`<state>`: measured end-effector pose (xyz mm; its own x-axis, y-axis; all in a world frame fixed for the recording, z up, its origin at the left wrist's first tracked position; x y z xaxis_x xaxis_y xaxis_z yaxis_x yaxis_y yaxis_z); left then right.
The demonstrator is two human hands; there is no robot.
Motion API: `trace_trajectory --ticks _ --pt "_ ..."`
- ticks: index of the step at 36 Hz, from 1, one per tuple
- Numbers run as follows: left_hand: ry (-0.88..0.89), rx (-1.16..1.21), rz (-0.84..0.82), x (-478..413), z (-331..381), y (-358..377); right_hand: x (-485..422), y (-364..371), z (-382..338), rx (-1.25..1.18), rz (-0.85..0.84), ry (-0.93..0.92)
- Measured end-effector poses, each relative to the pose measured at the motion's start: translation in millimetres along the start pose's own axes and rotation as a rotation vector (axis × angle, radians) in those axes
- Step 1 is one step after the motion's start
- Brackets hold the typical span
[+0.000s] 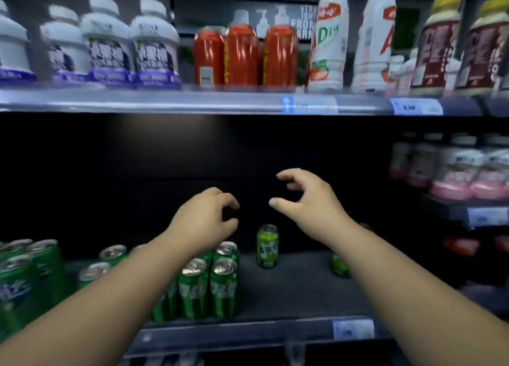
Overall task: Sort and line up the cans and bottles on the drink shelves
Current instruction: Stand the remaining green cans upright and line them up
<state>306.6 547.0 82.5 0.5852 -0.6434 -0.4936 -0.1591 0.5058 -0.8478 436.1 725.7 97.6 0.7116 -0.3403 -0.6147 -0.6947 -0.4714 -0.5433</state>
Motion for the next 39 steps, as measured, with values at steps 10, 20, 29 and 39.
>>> trace_trajectory --ticks 10,20,29,39 --pt "-0.047 0.068 -0.268 -37.1 15.3 116.9 49.0 -1.2 168.4 -0.089 -0.059 0.479" --pt "-0.158 -0.006 -0.403 -95.6 34.7 202.5 54.1 -42.3 257.0 -0.095 0.019 0.475" --pt "-0.214 -0.129 -0.423 -116.5 35.3 204.3 35.6 -43.0 278.3 0.175 -0.270 0.326" --pt "-0.169 -0.021 -0.571 -95.5 51.6 177.4 16.8 -32.2 283.9 0.445 -0.365 0.261"
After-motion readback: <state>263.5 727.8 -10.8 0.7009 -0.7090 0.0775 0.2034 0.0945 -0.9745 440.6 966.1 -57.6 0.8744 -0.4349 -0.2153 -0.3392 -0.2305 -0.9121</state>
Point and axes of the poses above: each hand's wrist, its own x-axis away from the middle knuckle, its own y-axis out of the palm, z = x × y, the point moved 2 cm from there along -x, towards the middle knuckle, and after that the axes turned 3 degrees about -y, right-handed, at the moved point
